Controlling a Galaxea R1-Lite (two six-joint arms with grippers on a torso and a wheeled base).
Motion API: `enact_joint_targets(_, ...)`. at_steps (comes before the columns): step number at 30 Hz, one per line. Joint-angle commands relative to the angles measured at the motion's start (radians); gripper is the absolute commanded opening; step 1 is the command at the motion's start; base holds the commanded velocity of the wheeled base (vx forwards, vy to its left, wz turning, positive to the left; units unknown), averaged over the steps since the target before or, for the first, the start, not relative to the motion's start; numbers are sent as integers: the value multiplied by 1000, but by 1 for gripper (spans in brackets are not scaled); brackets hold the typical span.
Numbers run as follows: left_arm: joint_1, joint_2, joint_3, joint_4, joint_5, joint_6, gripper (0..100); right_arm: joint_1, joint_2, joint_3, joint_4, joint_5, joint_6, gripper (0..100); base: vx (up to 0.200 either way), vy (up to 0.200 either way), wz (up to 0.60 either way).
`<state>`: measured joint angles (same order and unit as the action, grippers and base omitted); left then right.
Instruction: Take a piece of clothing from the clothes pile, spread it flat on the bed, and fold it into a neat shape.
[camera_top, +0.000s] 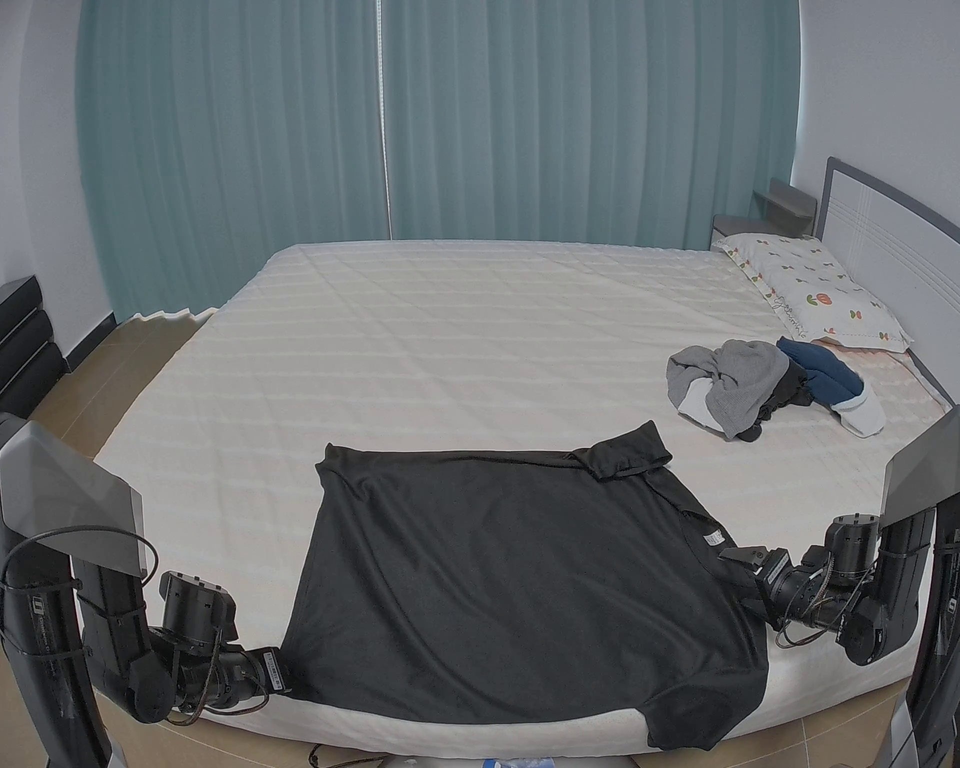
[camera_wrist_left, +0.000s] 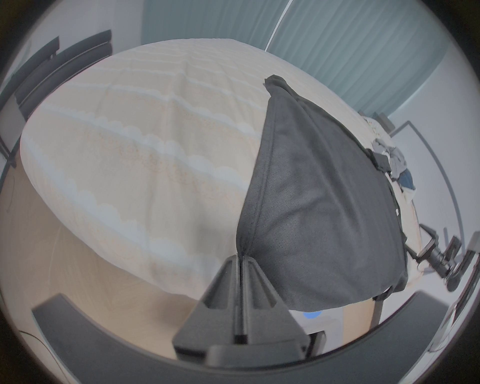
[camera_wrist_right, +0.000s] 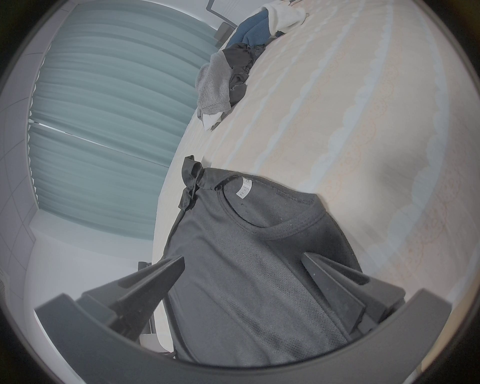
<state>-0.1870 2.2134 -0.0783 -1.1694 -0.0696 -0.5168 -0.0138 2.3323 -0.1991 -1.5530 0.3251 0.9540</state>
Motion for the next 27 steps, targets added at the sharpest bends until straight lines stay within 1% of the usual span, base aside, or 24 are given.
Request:
enact_joint_targets(1,11,-1,28,4,22,67,0,0,1,0,-13,0,0,100,0,0,0)
enact_joint_targets(2,14,-1,52,0,25,100,0,0,1,0,-13,0,0,100,0,0,0)
enact_joint_targets(3,14,-1,63,-1,27,112,0,0,1,0,-13,0,0,100,0,0,0)
enact_joint_targets(5,14,-1,69,0,30,118,0,0,1,0,-13,0,0,100,0,0,0)
enact_joint_targets(8,12,3,75,4,73,132,0,0,1,0,-13,0,0,100,0,0,0)
enact_joint_targets(9,12,3,75,4,73,132,0,0,1,0,-13,0,0,100,0,0,0)
enact_joint_targets(11,14,8,75,7,97,146,0,0,1,0,-13,0,-1,100,0,0,0)
enact_joint_targets(27,1,11,75,16,97,144,0,0,1,0,-13,0,-1,100,0,0,0)
